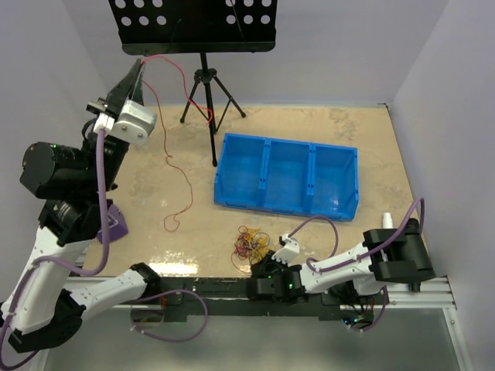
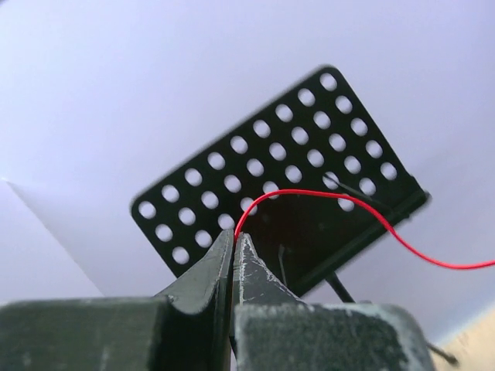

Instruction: Untangle the cables

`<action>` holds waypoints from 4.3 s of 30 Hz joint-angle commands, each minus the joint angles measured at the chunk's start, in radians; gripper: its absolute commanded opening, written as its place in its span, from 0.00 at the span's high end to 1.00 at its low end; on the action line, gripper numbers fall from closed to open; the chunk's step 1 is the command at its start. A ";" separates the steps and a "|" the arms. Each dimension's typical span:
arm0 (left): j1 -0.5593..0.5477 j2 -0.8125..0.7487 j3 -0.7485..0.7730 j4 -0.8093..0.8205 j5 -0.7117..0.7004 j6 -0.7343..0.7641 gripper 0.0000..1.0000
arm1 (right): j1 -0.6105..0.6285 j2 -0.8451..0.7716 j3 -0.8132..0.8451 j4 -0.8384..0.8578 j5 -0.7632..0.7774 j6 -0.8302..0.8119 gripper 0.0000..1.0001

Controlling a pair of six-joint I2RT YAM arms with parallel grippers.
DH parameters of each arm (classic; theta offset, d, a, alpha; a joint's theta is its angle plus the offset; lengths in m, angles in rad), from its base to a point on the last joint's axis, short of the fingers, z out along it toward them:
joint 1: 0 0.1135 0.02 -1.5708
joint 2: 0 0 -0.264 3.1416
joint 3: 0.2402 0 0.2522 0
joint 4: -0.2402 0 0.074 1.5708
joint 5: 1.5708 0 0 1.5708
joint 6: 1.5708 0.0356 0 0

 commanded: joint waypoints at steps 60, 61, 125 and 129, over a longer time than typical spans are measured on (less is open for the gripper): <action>0.001 0.548 0.172 1.024 0.305 0.296 1.00 | 0.023 -0.044 -0.015 -0.065 -0.029 -0.005 1.00; 0.001 0.546 0.149 1.031 0.308 0.296 1.00 | 0.023 -0.044 -0.015 -0.065 -0.029 -0.004 1.00; 0.010 0.619 -0.318 -0.035 -0.175 -0.177 1.00 | 0.026 -0.070 -0.055 -0.019 -0.038 0.009 1.00; 0.009 0.719 -0.261 -0.073 -0.238 -0.172 1.00 | 0.026 -0.072 -0.056 -0.017 -0.043 0.012 1.00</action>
